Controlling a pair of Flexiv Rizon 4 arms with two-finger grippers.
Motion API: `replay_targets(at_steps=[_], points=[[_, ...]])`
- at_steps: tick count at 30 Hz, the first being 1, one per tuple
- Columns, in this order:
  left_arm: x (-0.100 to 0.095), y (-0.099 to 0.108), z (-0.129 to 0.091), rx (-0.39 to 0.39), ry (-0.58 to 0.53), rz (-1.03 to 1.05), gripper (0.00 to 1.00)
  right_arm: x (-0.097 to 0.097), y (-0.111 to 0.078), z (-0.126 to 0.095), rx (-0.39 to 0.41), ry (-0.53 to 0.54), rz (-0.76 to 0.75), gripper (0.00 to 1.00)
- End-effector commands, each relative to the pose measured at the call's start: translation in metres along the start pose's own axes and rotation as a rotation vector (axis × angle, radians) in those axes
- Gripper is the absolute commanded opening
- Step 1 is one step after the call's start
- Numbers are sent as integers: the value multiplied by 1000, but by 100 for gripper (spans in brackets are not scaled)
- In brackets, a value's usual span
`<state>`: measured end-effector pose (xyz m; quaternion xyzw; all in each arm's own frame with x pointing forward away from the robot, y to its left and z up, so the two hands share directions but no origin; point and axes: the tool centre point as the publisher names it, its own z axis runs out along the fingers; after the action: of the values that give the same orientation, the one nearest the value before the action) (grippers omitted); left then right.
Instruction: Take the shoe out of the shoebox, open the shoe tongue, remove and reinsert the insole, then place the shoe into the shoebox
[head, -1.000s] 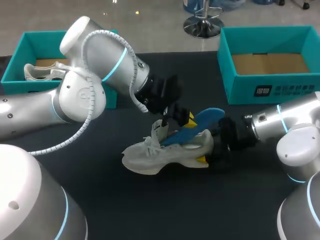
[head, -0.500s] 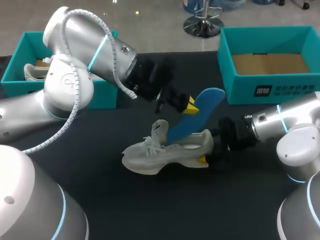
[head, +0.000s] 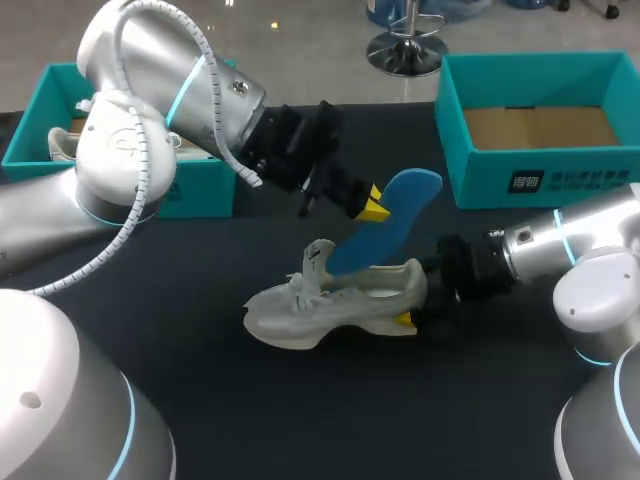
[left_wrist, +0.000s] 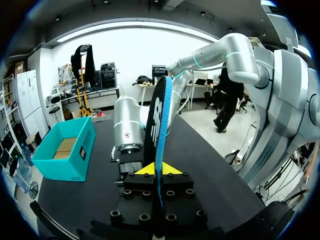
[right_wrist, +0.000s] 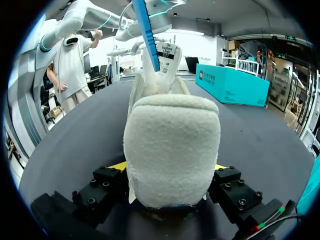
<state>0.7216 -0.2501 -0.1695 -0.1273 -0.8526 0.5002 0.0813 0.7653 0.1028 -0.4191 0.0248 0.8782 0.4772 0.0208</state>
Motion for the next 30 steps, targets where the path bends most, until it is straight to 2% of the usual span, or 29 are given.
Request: replay_targets(at_steps=[1,10,11,18,22,28,30], points=[[0,0,1,0,1,1,0,0,0,2,4,-2,0,0],[0,0,1,0,1,1,0,0,0,2,4,-2,0,0],[0,-5,-2,7,-6,-7,0,0,0,2,4,-2,0,0],[12,-35,-9,102,-27,-90,0,0,0,2,4,-2,0,0],[18,-42,-13,136,-44,-156,0,0,0,2,4,-2,0,0],[29,-55,-30,275,-71,-295,0,0,0,2,4,-2,0,0],[33,-59,-34,283,-72,-332,0,0,0,2,4,-2,0,0]])
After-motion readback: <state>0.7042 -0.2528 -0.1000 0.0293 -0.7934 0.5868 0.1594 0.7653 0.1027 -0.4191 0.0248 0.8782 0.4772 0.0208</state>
